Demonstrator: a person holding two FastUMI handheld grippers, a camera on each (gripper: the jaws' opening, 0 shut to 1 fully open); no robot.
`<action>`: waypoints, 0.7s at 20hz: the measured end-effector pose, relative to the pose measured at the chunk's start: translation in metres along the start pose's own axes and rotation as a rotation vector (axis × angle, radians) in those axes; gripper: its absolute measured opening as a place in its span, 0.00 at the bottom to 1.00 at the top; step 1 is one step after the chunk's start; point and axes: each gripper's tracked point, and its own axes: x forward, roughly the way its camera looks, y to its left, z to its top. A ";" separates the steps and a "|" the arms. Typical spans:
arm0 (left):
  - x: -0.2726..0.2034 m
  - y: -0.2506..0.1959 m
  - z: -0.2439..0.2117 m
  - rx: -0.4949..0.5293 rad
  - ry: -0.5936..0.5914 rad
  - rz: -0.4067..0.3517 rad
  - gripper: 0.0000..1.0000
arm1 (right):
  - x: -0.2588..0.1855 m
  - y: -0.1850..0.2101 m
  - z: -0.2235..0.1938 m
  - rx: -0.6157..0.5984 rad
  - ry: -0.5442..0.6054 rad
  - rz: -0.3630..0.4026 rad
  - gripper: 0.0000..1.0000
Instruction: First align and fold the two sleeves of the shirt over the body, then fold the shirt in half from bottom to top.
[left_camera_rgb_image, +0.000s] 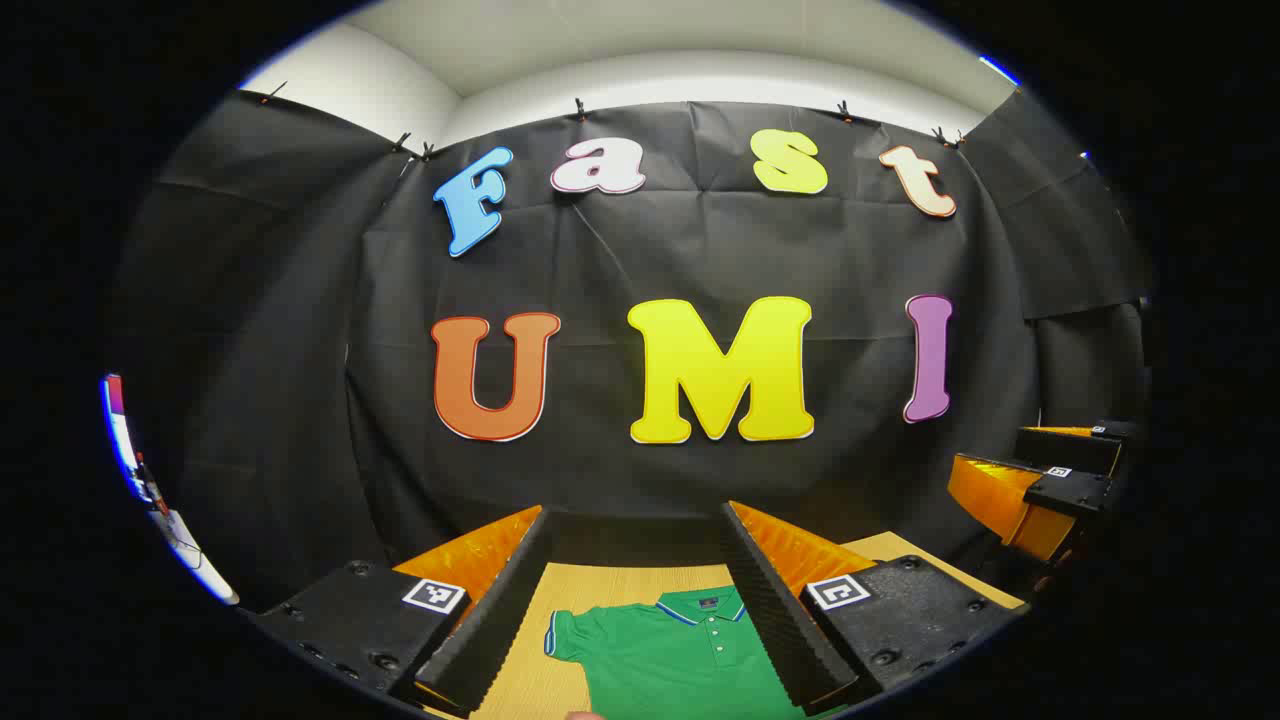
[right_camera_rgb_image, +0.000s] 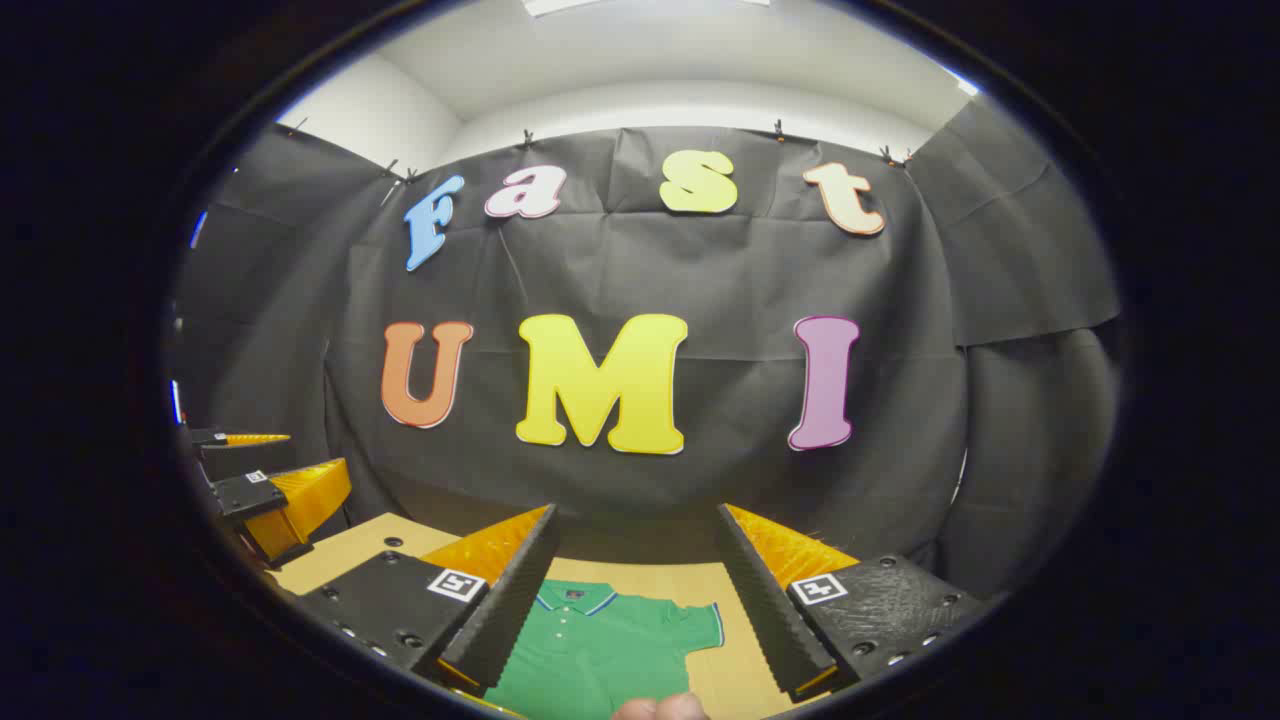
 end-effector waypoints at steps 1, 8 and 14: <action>0.000 0.000 0.000 0.000 0.002 -0.001 1.00 | 0.000 -0.001 0.001 -0.002 -0.001 -0.002 0.95; 0.000 -0.003 -0.001 0.003 0.007 -0.002 1.00 | 0.001 -0.005 -0.003 -0.002 0.009 -0.007 0.95; 0.003 -0.004 -0.003 0.002 0.009 -0.001 1.00 | 0.002 -0.009 -0.002 -0.004 0.008 -0.011 0.96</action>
